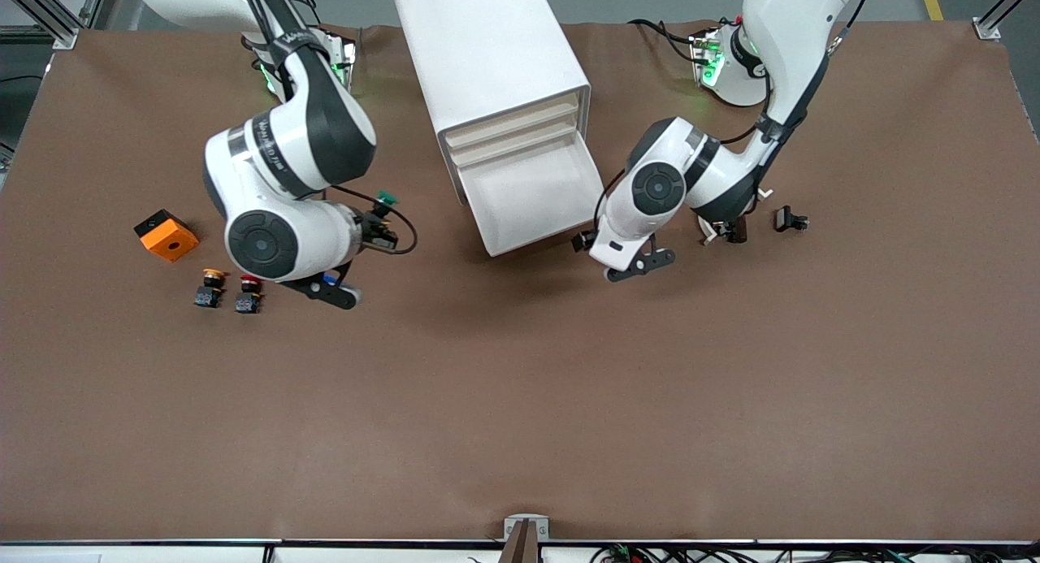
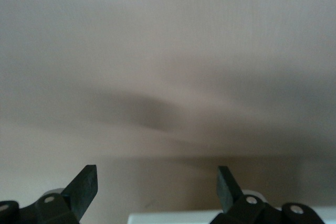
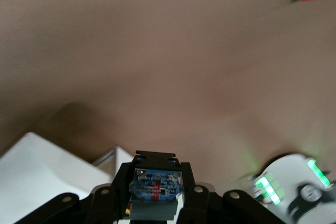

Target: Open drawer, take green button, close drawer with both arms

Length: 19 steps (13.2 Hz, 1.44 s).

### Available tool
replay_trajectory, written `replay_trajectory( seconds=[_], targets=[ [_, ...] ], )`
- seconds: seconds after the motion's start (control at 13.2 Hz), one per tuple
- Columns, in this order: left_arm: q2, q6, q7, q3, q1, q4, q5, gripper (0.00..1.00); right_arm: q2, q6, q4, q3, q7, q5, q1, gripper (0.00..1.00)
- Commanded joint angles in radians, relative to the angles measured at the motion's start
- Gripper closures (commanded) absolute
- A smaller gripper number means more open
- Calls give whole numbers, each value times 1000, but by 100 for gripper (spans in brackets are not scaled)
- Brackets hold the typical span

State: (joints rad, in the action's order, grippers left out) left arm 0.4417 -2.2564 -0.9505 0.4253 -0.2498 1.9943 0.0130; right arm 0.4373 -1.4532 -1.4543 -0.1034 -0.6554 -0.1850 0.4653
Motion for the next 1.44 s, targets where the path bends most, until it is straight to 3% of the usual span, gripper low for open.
replay_trajectory(
  seconds=[0.0, 0.23, 0.68, 1.36],
  targets=[
    [-15, -22, -14, 39, 7, 53, 12, 0, -126, -108, -191, 16, 190, 79, -63, 99],
    [-15, -22, -59, 70, 7, 60, 12, 0, -212, -319, -397, 16, 379, 162, -137, 97],
    [-15, -20, -149, 151, 7, 61, 12, 0, -229, -665, -604, 16, 540, 272, -244, 96],
    [-20, 7, -214, 224, 13, 73, 13, 0, -60, -898, -617, 16, 576, 272, -298, 92]
  ],
)
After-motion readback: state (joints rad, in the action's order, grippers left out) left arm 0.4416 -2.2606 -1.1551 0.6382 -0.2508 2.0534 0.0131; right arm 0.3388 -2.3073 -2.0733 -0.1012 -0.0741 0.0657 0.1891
